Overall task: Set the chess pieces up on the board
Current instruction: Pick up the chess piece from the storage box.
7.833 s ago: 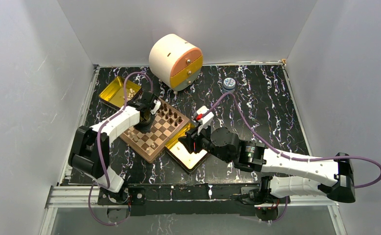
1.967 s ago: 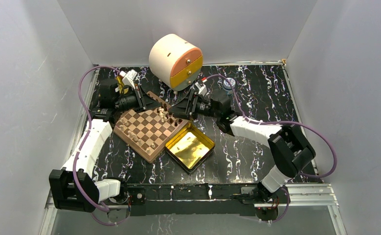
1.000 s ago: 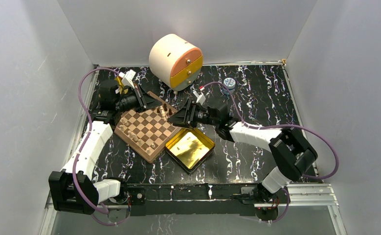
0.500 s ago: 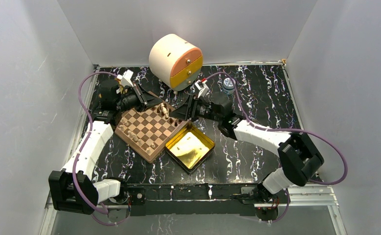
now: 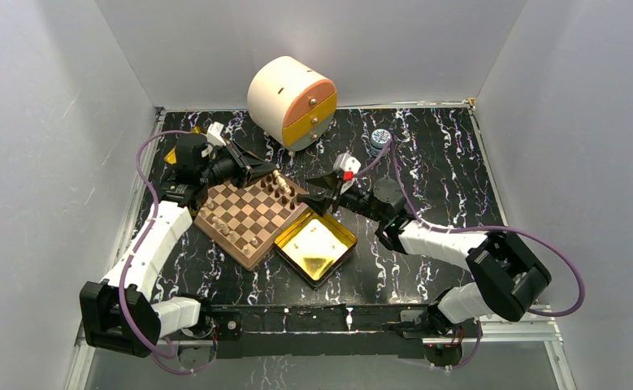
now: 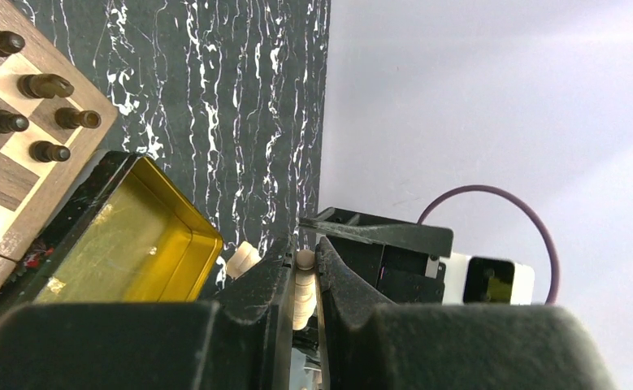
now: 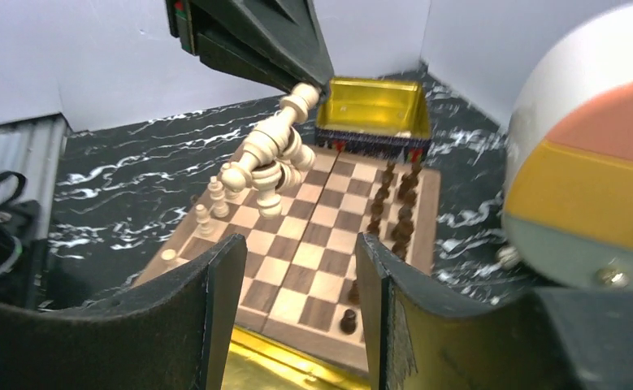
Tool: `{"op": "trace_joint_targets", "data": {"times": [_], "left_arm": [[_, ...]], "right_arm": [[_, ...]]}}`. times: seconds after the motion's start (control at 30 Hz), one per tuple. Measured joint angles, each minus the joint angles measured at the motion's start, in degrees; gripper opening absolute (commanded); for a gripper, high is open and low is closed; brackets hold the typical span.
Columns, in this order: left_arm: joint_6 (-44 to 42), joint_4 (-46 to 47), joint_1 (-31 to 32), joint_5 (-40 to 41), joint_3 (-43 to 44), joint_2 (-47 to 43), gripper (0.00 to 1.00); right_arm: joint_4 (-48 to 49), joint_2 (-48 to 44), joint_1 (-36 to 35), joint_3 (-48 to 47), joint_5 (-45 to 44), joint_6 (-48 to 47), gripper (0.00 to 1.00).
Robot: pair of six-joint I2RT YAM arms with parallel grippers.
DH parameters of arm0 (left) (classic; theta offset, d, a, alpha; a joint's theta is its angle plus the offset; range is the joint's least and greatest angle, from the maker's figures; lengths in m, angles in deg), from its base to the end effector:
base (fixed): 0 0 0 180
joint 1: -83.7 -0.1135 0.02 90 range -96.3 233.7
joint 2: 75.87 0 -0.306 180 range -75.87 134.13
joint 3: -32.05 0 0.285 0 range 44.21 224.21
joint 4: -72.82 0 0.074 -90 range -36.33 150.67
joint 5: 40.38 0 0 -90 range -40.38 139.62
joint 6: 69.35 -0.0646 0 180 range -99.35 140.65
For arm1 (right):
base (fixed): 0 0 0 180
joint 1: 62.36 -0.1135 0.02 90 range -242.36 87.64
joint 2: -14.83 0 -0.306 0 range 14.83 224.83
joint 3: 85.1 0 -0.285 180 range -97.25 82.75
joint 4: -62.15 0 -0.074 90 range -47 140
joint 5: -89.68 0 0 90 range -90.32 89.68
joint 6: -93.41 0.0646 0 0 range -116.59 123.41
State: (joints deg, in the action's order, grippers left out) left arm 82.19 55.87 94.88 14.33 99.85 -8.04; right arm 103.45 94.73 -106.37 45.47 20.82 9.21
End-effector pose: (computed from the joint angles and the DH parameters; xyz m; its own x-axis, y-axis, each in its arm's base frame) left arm 0.2976 -0.0969 0.3597 -0.7522 -0.5828 -0.3074 0.0819 0.3803 -0.9212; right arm 0.2311 0.2557 0.2955 0.0432 0.1728 -0.9840 -0.9118 0.4093 0.0318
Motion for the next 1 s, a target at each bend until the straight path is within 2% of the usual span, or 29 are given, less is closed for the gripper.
{"op": "trace_joint_targets", "data": {"times": [0.13, 0.33, 0.53, 1.0], "left_arm": [[1.7, 0.0, 0.4, 0.3, 0.0, 0.0, 0.00], [4.2, 1.0, 0.5, 0.6, 0.0, -0.1, 0.00], [5.6, 2.4, 0.6, 0.7, -0.5, -0.7, 0.00], [6.7, 3.1, 0.6, 0.7, -1.2, -0.9, 0.00]], "right_arm": [[5.7, 1.2, -0.1, 0.7, 1.1, -7.3, 0.57], [9.2, 2.4, -0.9, 0.7, 1.5, -12.7, 0.58], [9.9, 4.0, -2.1, 0.7, 1.6, -14.6, 0.58], [11.7, 6.5, -5.6, 0.6, -2.1, -16.5, 0.48]]}}
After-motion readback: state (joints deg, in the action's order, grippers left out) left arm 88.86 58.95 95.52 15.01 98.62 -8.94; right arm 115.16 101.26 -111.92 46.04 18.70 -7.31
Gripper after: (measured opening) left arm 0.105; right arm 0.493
